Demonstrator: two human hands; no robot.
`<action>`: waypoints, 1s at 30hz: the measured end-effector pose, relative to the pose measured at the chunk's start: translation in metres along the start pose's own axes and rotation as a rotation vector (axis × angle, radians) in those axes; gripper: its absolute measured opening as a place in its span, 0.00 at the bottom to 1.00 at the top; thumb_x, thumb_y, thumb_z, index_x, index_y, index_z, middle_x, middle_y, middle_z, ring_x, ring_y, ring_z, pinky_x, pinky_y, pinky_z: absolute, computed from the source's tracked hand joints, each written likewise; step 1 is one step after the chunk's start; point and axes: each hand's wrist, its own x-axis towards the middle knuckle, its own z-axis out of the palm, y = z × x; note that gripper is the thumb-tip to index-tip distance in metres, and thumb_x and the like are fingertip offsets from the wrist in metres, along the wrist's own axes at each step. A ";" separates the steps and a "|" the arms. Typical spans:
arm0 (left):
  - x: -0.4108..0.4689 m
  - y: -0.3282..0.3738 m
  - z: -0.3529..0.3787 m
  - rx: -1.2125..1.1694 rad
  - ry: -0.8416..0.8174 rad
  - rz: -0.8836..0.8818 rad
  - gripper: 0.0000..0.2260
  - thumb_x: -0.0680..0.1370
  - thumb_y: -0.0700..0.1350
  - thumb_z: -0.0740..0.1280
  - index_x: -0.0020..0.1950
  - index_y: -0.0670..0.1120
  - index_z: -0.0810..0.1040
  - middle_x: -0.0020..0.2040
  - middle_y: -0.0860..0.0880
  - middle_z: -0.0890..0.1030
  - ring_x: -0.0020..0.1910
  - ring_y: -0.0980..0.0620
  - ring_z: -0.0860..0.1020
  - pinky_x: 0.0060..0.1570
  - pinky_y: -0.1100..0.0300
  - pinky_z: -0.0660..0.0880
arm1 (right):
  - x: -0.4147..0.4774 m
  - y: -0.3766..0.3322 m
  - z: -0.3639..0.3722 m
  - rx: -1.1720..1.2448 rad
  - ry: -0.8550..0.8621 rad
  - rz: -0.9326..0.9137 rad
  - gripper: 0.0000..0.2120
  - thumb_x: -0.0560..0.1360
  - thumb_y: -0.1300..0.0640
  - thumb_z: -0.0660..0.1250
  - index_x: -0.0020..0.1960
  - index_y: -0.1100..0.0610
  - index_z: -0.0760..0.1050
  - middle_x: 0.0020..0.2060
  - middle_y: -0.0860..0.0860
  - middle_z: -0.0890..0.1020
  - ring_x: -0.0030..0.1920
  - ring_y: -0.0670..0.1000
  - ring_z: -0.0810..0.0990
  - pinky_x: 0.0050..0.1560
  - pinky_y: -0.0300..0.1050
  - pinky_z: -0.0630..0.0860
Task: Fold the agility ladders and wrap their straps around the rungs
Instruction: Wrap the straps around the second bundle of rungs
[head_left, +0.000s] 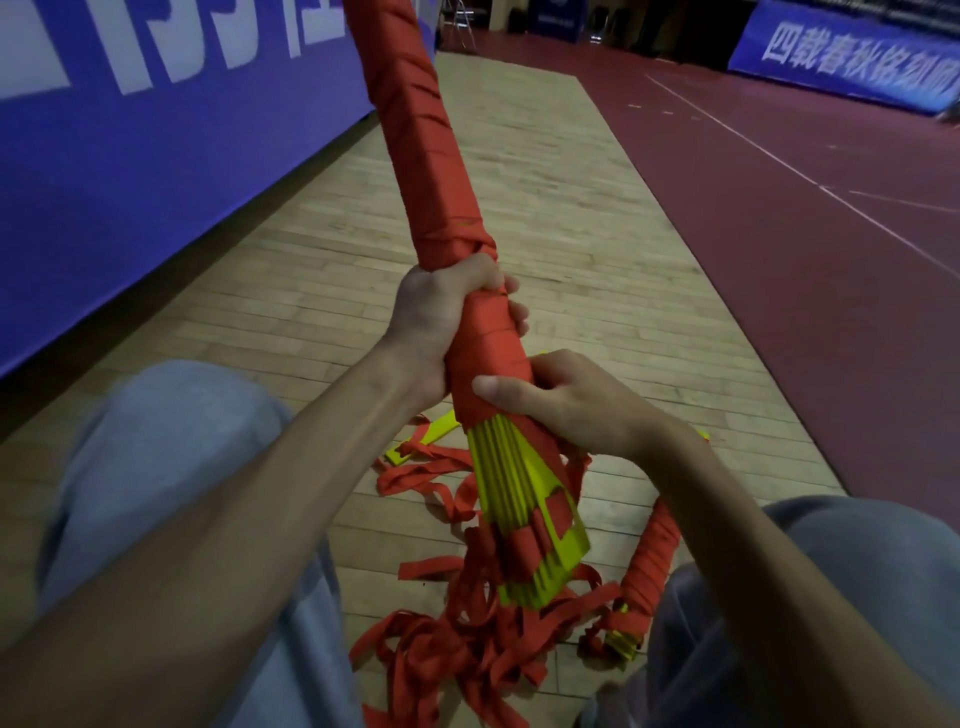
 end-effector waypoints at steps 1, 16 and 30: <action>0.001 -0.002 0.000 0.055 0.043 0.035 0.05 0.73 0.33 0.64 0.47 0.38 0.73 0.34 0.43 0.76 0.27 0.48 0.76 0.29 0.58 0.76 | 0.001 0.001 -0.002 -0.063 -0.012 0.005 0.26 0.67 0.33 0.65 0.40 0.58 0.79 0.26 0.47 0.79 0.25 0.44 0.76 0.28 0.37 0.72; 0.001 -0.013 0.002 0.374 0.048 0.147 0.24 0.69 0.47 0.70 0.63 0.45 0.68 0.49 0.50 0.78 0.47 0.53 0.77 0.50 0.53 0.77 | 0.008 0.028 0.024 -0.384 0.272 0.072 0.16 0.70 0.46 0.74 0.34 0.51 0.69 0.29 0.47 0.75 0.28 0.48 0.74 0.29 0.40 0.66; -0.016 0.011 0.005 -0.039 -0.300 0.016 0.16 0.72 0.36 0.65 0.59 0.39 0.76 0.48 0.45 0.83 0.43 0.48 0.84 0.40 0.57 0.81 | -0.003 0.005 -0.001 0.333 -0.190 -0.122 0.24 0.67 0.47 0.74 0.44 0.69 0.74 0.34 0.62 0.75 0.32 0.61 0.71 0.34 0.51 0.69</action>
